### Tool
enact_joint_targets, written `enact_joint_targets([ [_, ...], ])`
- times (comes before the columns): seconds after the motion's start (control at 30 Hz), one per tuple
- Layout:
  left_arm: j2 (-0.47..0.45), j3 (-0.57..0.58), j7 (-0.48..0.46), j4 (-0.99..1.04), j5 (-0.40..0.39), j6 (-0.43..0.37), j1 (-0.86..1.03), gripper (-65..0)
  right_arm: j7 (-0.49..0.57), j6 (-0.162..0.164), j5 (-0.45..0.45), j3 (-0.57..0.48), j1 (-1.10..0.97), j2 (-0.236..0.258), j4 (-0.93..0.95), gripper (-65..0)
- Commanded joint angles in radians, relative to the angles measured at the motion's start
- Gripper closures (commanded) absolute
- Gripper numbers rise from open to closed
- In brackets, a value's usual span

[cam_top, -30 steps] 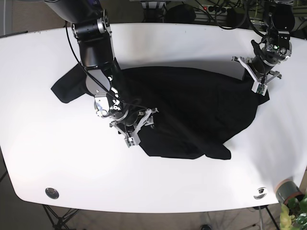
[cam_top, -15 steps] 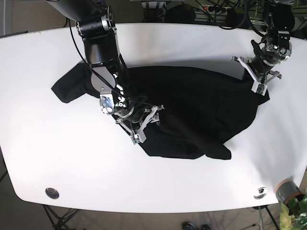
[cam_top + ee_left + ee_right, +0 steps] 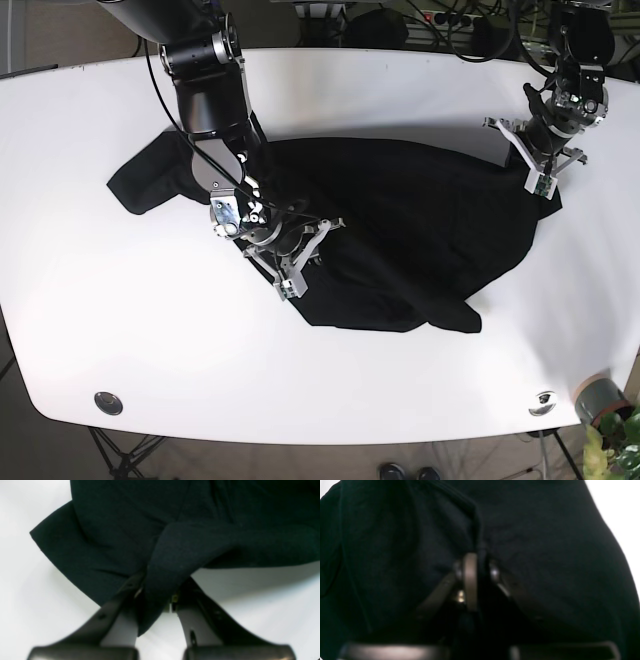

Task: Fold the T-shirt properly
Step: 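Lift the black garment with both grippers and swing it out flat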

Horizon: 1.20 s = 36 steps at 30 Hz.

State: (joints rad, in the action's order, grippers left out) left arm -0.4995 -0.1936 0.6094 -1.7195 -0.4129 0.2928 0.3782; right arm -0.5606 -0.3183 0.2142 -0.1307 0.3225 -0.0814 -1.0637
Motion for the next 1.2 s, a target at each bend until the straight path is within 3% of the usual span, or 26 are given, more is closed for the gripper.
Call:
enact_joint_targets([
  [0.0, -0.015, -0.008, -0.018, -0.017, -0.005, -0.002, -0.017, 0.0, 0.018, -0.009, 0.014, 0.001, 0.027, -0.005, -0.017, -2.4],
  [0.3, -0.015, -0.01, -0.018, -0.018, -0.005, -0.002, -0.032, 0.0, 0.011, -0.008, 0.015, 0.006, -0.024, -0.001, -0.158, -1.9],
  [0.63, -0.021, -0.007, -0.013, -0.08, -0.005, -0.002, -0.092, 0.0, -0.158, -0.008, 0.004, 0.141, -0.007, 0.009, -0.422, -1.9],
  [0.93, -0.014, 0.006, 0.2, -0.084, -0.005, -0.002, -0.367, 0.0, -0.186, -0.012, 0.014, 0.141, 0.131, 0.148, -0.445, -1.9],
  [1.17, -0.015, 0.171, 0.246, 0.002, -0.005, -0.002, -0.643, 0.0, -0.187, -0.014, 0.014, 0.141, 0.323, 0.223, -0.364, -1.9],
])
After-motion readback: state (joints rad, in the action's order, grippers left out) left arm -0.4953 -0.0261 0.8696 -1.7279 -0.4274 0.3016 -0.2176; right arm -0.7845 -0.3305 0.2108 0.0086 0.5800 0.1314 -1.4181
